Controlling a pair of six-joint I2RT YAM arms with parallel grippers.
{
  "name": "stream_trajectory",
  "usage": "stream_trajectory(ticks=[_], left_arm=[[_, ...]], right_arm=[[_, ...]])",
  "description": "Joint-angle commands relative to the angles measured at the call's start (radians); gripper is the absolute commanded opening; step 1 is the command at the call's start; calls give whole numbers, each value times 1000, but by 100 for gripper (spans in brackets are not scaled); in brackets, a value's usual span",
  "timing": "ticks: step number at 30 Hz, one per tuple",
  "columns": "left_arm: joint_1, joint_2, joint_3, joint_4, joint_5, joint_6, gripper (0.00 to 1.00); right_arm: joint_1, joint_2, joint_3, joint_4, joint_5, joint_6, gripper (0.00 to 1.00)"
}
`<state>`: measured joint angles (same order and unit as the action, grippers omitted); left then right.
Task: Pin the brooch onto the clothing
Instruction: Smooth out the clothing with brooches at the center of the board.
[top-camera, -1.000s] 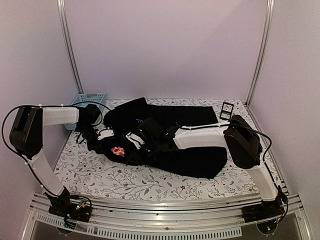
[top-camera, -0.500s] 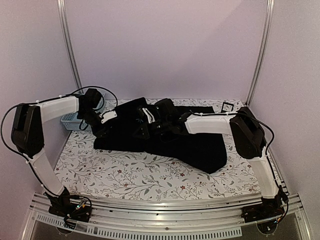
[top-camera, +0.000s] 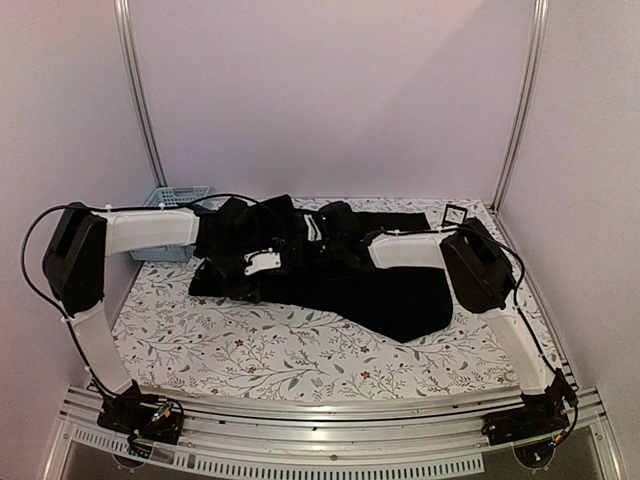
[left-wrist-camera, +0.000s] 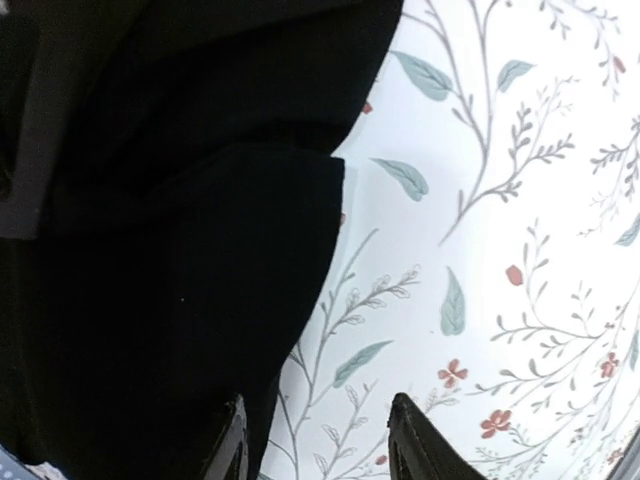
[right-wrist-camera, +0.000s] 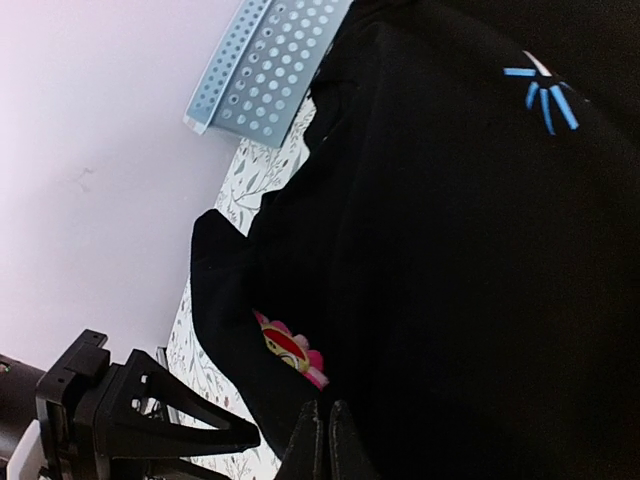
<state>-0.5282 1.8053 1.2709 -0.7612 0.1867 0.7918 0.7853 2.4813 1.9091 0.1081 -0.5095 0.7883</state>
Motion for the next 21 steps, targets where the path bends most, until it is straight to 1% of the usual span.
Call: stream_trajectory(ticks=[1, 4, 9, 15, 17, 18, 21], left_arm=[[-17, 72, -3, 169, -49, 24, 49], [-38, 116, -1, 217, -69, 47, 49], [-56, 161, 11, 300, -64, 33, 50], [-80, 220, 39, 349, -76, -8, 51], [-86, 234, 45, 366, -80, -23, 50], [-89, 239, 45, 376, -85, -29, 45], [-92, 242, 69, 353, -104, -56, 8]], right_arm=[[-35, 49, 18, 77, 37, 107, 0], [-55, 82, 19, 101, 58, 167, 0], [-72, 141, 36, 131, 53, 248, 0], [-73, 162, 42, 128, 52, 253, 0], [-73, 159, 40, 130, 51, 249, 0], [-73, 159, 37, 130, 49, 247, 0], [-73, 148, 18, 130, 51, 239, 0]])
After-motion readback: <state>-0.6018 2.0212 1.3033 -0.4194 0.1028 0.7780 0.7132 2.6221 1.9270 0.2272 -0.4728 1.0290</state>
